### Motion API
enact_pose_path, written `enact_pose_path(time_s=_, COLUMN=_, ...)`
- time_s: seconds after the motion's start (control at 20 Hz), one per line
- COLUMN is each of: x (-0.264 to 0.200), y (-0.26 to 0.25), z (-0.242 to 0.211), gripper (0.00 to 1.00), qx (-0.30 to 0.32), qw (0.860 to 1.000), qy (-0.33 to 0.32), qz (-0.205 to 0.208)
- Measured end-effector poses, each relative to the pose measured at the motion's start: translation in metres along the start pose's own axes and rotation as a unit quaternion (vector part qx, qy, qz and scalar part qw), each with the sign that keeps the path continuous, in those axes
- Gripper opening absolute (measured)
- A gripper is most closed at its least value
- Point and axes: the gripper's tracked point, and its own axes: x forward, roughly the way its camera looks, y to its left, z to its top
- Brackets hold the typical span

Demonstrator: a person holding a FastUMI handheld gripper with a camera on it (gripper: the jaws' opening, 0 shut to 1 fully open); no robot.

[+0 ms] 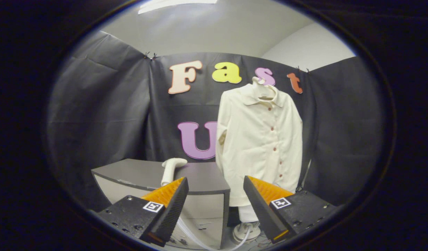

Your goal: Iron the clothes twice with a garment steamer, once on the left side and once on the right side.

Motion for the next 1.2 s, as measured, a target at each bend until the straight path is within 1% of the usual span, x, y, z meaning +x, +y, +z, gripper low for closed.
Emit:
enact_pose_path(time_s=0.15, x=0.041, y=0.027, z=0.003, gripper=0.97, qx=-0.03, qw=0.999, qy=0.027, qz=0.027)
enact_pose_path(time_s=0.25, x=0.067, y=0.052, z=-0.003, gripper=0.97, qx=-0.032, qw=0.997, qy=0.056, qz=0.05)
enact_pose_path(time_s=0.35, x=0.092, y=0.074, z=-0.002, gripper=0.97, qx=-0.041, qw=0.995, qy=0.063, qz=0.069)
enact_pose_path(time_s=0.5, x=0.128, y=0.108, z=-0.026, gripper=0.95, qx=-0.06, qw=0.986, qy=0.117, qz=0.101)
enact_pose_path(time_s=0.6, x=0.147, y=0.13, z=-0.044, gripper=0.96, qx=-0.051, qw=0.979, qy=0.158, qz=0.121)
enact_pose_path(time_s=0.7, x=0.164, y=0.139, z=-0.052, gripper=0.96, qx=-0.033, qw=0.975, qy=0.181, qz=0.126)
enact_pose_path(time_s=0.75, x=0.176, y=0.142, z=-0.057, gripper=0.97, qx=-0.031, qw=0.975, qy=0.188, qz=0.118)
enact_pose_path(time_s=0.8, x=0.185, y=0.143, z=-0.065, gripper=0.96, qx=-0.042, qw=0.971, qy=0.206, qz=0.112)
enact_pose_path(time_s=0.85, x=0.189, y=0.143, z=-0.077, gripper=0.96, qx=-0.056, qw=0.964, qy=0.236, qz=0.113)
enact_pose_path(time_s=0.95, x=0.206, y=0.151, z=-0.094, gripper=0.96, qx=-0.054, qw=0.955, qy=0.263, qz=0.124)
enact_pose_path(time_s=1.0, x=0.21, y=0.157, z=-0.099, gripper=0.94, qx=-0.039, qw=0.954, qy=0.271, qz=0.124)
enact_pose_path(time_s=1.1, x=0.206, y=0.154, z=-0.108, gripper=0.9, qx=-0.039, qw=0.946, qy=0.301, qz=0.117)
enact_pose_path(time_s=1.15, x=0.208, y=0.158, z=-0.109, gripper=0.88, qx=-0.036, qw=0.945, qy=0.302, qz=0.119)
enact_pose_path(time_s=1.2, x=0.208, y=0.163, z=-0.114, gripper=0.79, qx=-0.04, qw=0.939, qy=0.315, qz=0.13)
